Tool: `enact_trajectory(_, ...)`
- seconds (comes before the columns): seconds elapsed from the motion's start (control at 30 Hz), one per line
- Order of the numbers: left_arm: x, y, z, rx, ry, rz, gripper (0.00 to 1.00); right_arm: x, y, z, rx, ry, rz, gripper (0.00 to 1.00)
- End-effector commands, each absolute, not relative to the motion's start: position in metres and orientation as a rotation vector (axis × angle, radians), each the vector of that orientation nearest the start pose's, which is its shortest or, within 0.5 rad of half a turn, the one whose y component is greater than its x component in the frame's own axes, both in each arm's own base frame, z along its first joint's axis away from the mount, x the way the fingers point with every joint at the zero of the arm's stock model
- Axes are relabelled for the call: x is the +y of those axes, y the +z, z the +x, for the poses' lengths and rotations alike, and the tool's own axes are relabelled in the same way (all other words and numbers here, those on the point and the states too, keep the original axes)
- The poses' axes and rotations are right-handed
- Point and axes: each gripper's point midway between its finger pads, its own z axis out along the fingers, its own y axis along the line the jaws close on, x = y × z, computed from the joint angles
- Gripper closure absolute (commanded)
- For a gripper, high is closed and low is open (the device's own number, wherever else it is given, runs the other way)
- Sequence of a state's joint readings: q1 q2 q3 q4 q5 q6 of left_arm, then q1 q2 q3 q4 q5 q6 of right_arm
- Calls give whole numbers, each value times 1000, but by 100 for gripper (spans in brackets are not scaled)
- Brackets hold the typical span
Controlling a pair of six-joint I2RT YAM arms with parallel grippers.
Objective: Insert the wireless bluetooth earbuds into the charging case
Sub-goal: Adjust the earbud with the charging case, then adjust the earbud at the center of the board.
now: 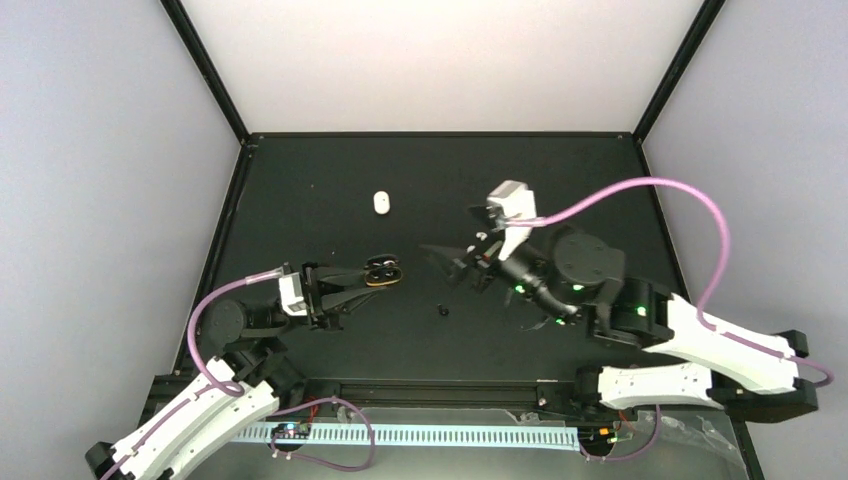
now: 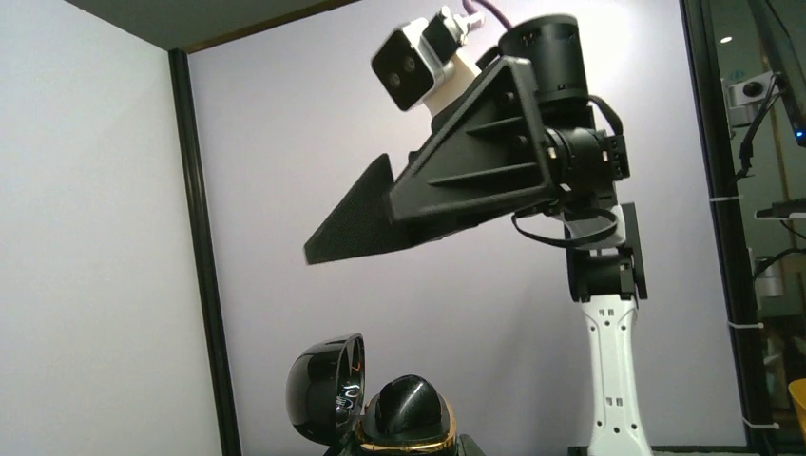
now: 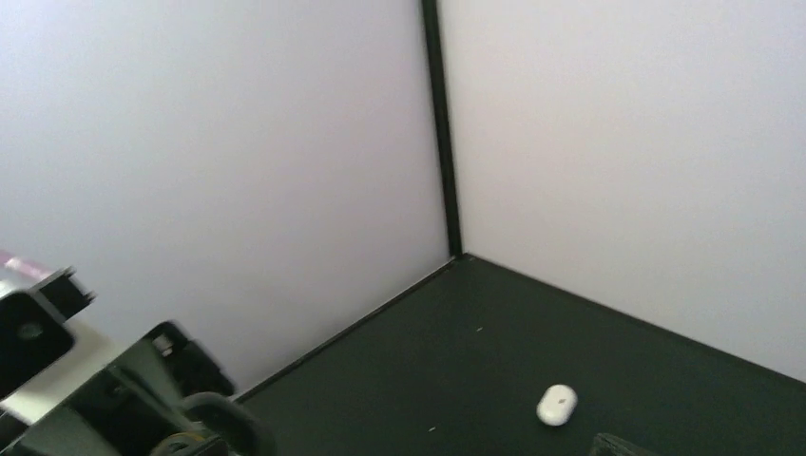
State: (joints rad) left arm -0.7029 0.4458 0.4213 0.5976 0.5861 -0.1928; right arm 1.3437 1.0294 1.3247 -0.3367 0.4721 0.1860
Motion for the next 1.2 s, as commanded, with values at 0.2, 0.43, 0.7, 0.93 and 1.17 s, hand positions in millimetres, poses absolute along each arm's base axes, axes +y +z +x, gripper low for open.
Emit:
enact_trajectory(0.2,-194,383,96,907,-1159,697,98,264,341,198,1886,738,-459,1)
enact_trajectory(0.43,-181,376,91,922,-1134,664,98,289,203,180,2213,720,-660,11)
enact_trajectory(0.7,-177,378,84,900,-1099,690,99,295,110,183,2414,601,-680,29)
enact_trajectory(0.93,-179,374,80,896,-1085,725,99,313,78,184,2481,634,-674,44)
enact_trajectory(1.17,-179,372,80,897,-1077,731,98,321,54,187,2531,617,-664,66)
